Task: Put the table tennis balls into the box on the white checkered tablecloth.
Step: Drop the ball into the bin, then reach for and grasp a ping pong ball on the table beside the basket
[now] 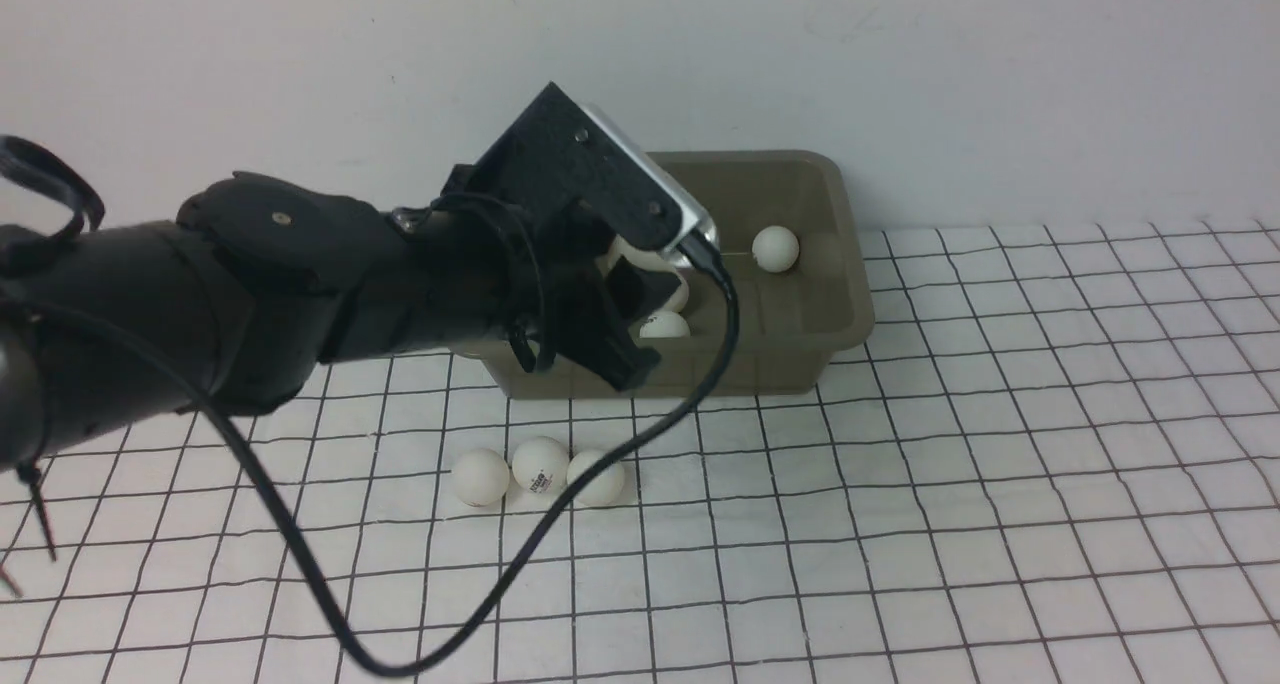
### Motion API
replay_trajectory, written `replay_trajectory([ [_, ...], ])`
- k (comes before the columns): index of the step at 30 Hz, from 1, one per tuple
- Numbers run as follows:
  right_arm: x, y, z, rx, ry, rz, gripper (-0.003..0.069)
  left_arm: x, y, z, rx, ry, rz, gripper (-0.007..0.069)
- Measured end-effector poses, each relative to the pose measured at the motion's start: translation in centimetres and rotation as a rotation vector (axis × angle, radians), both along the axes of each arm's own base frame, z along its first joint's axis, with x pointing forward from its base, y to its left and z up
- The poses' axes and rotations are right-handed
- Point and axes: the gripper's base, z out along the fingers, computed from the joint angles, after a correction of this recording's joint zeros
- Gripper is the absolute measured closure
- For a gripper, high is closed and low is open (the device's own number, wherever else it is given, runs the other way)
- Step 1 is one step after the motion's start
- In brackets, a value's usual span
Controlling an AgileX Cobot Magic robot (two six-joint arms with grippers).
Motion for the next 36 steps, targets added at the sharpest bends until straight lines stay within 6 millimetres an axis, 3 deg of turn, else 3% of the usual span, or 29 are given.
replay_trajectory([
  [6,0.0,0.0,0.0,0.024,0.006,-0.009,0.0676,1.9,-0.5,-3.0,0.069,0.014,-0.04,0.0269],
  [11,0.0,0.0,0.0,0.024,0.007,-0.009,0.0676,2.3,-0.3,-3.1,0.112,-0.019,-0.027,0.0176],
  [13,0.0,0.0,0.0,0.022,0.006,-0.007,0.0676,2.4,0.0,-2.4,0.122,-0.044,-0.001,0.0151],
  [22,0.0,0.0,0.0,0.017,0.005,-0.006,0.0676,0.8,1.0,5.1,0.024,-0.194,0.09,0.0113],
  [25,0.0,0.0,0.0,0.017,0.005,-0.006,0.0676,-0.8,1.6,7.9,-0.04,-0.229,0.116,0.0113],
  [26,0.0,0.0,0.0,0.016,0.004,-0.005,0.0676,-1.9,2.0,9.4,-0.064,-0.251,0.122,0.0113],
  [28,0.0,0.0,0.0,0.016,0.004,-0.005,0.0676,-3.7,2.7,10.5,-0.067,-0.271,0.13,0.0113],
  [31,0.0,0.0,0.0,0.015,0.004,-0.005,0.0676,-6.6,4.1,10.6,-0.043,-0.275,0.161,0.0113],
  [36,0.0,0.0,0.0,0.015,0.004,-0.005,0.0676,-13.2,7.8,7.9,-0.056,-0.175,0.341,0.0113],
])
